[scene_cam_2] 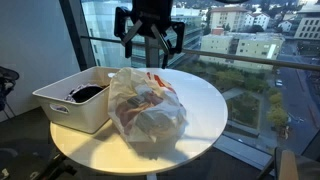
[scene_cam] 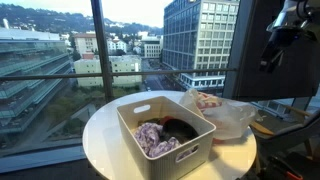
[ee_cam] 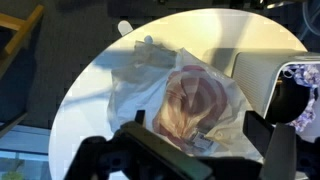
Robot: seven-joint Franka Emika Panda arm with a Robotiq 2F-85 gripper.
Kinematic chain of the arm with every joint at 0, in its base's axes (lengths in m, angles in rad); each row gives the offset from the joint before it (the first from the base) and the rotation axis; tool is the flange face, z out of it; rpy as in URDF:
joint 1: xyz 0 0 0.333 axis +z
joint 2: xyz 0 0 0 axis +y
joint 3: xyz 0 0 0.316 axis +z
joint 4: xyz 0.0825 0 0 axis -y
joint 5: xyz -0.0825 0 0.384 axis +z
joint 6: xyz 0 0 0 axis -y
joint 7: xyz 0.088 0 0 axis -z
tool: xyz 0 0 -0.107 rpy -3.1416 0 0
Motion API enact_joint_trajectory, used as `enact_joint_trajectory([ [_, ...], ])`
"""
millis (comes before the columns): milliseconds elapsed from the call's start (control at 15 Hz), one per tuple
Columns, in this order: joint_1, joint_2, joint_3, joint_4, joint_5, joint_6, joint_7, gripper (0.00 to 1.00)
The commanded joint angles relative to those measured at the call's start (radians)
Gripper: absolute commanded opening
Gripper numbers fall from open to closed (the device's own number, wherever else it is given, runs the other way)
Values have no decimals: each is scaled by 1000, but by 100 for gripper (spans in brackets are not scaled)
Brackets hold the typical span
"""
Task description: Take the plush toy and the black bowl out of the basket and put it into the carrier bag
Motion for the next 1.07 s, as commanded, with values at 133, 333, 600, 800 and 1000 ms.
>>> enact_joint_trajectory([
  [133,-31,6,26,13,17,-1,-14,100],
  [333,-11,44,15,33,39,-10,-32,100],
  [600,54,166,96,72,55,25,-42,100],
  [800,101,239,195,154,42,-5,-39,100],
  [1000,141,313,285,256,30,-34,-50,100],
])
